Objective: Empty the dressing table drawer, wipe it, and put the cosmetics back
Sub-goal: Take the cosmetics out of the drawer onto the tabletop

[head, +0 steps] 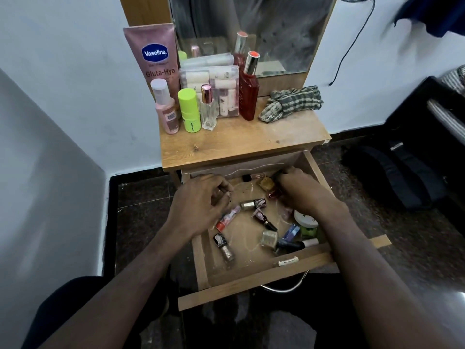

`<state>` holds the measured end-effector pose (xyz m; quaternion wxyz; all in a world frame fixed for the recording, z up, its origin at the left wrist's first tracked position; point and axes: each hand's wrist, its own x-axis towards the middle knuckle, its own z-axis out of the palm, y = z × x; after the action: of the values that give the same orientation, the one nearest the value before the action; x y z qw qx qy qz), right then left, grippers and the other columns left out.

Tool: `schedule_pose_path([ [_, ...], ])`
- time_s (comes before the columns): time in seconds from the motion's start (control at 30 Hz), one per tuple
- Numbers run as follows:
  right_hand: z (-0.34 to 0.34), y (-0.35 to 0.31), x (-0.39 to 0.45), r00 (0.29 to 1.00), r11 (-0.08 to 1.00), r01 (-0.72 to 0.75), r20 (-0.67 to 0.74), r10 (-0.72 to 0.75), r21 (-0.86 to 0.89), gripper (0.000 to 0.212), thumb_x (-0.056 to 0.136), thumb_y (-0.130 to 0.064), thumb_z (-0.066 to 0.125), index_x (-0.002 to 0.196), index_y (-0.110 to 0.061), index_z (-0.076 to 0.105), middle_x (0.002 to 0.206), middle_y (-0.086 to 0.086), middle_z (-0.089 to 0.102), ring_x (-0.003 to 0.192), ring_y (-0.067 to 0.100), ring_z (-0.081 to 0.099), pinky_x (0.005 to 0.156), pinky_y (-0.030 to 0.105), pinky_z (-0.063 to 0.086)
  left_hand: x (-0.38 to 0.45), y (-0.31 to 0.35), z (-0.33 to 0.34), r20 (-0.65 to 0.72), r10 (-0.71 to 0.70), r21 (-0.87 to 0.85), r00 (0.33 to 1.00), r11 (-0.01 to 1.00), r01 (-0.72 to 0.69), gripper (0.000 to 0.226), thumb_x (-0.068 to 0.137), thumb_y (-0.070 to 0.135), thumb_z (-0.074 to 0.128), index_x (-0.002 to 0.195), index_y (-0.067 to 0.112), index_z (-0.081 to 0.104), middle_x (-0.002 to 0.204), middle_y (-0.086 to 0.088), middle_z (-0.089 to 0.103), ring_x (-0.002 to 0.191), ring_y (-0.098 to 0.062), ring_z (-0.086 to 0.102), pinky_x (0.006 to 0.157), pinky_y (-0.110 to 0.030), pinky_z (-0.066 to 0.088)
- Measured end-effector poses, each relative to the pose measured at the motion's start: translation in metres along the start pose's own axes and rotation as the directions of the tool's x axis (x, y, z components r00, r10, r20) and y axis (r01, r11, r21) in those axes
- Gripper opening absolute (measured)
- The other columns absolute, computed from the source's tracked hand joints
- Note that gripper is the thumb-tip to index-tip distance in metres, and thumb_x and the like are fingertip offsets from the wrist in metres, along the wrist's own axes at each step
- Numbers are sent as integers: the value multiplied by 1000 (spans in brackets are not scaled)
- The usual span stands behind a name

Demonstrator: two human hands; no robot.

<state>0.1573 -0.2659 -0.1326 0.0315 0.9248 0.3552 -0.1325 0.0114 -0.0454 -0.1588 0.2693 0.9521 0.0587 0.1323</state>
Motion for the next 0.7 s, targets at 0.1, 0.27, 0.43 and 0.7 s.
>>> schedule_pose_path([
  [0.1,2,2,1,996,994,90,-33,-88,59,39,95,-14,68,134,-12,64,137,13,59,125,31,58,101,37,49,0,-1,1,4,5,3,1000,1000,-5,7,93,36,73,100,36,72,96,24,69,79,7,61,69,-19,45],
  [0.27,-7,-4,-13,965,883,180,-254,-72,434,37,94,-46,72,113,-14,73,99,-1,72,87,13,67,71,19,45,-1,5,-4,14,12,17,1000,1000,-13,28,97,55,65,111,33,73,103,19,74,85,4,65,70,-22,55],
  [0.43,-18,-41,-30,962,499,64,-186,200,864,42,88,-60,69,97,-20,74,82,-1,76,71,7,72,67,29,61,-5,37,-7,42,-64,-117,997,991,68,61,83,87,53,119,42,73,101,27,75,80,13,66,63,-15,48],
  [0.7,-25,-72,-29,953,406,128,-225,202,905,36,78,-41,91,104,-24,73,92,-2,80,82,16,77,74,36,65,-1,36,-16,11,-201,-495,980,850,180,22,92,42,79,111,30,81,93,15,80,84,4,74,73,-19,60],
])
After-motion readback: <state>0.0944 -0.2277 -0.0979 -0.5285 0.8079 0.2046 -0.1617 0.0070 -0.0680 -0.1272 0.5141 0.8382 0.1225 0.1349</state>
